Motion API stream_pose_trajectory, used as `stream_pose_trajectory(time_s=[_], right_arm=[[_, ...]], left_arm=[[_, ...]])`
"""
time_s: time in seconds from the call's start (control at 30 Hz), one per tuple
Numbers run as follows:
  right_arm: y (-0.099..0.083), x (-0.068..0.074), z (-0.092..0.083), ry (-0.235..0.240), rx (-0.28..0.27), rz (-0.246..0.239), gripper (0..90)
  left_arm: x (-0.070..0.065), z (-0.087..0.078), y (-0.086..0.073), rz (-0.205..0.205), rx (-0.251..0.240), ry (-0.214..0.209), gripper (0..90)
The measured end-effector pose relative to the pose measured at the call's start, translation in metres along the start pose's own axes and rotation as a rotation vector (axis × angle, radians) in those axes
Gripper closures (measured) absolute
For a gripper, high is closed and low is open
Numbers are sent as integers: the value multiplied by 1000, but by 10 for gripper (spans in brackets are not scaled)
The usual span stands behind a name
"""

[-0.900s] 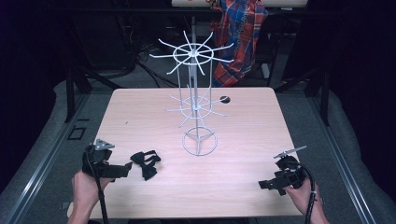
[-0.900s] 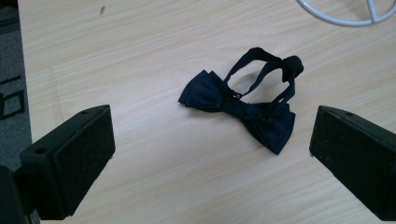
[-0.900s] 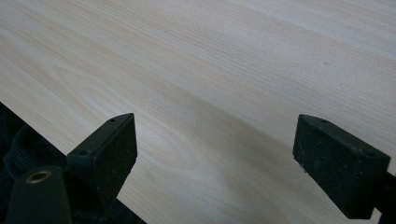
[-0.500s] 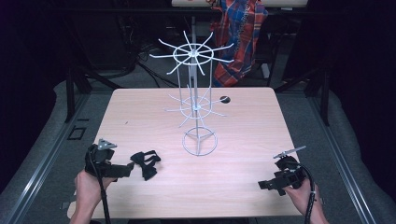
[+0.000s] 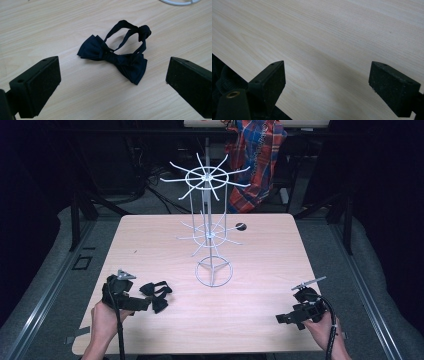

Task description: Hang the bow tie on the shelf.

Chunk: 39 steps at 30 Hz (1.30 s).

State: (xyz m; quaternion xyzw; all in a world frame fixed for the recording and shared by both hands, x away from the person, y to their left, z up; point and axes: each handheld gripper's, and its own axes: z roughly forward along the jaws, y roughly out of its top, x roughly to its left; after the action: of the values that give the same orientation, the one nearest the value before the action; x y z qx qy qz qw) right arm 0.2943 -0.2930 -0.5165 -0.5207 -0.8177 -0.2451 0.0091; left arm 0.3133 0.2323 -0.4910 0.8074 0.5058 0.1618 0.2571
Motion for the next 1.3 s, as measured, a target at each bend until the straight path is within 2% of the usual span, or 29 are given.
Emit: stream_pose_trajectory(time_s=[0.07,0.17,0.23,0.37,0.4,0.57,0.77,1.2,1.3], right_arm=[[0,0,0,0,2,2,135],[0,0,1,5,6,4,136],[0,-1,0,6,28,-8,136],[0,0,1,2,24,2,137],[1,-1,-1,-21,44,-14,136],[0,0,2,12,35,-4,136],[0,1,3,9,34,-1,137],[0,1,5,16,43,5,135],[1,1,5,17,48,-2,135]], left_arm=[[-3,2,2,6,1,-1,0],[-5,8,5,5,22,-25,0],[-6,11,6,6,34,-29,0],[-7,16,9,15,49,-32,0],[-8,17,10,21,53,-35,0],[-12,22,11,45,70,-62,0],[-17,26,14,53,67,-74,0],[-21,38,20,75,114,-99,31],[-22,40,22,78,112,-99,42]])
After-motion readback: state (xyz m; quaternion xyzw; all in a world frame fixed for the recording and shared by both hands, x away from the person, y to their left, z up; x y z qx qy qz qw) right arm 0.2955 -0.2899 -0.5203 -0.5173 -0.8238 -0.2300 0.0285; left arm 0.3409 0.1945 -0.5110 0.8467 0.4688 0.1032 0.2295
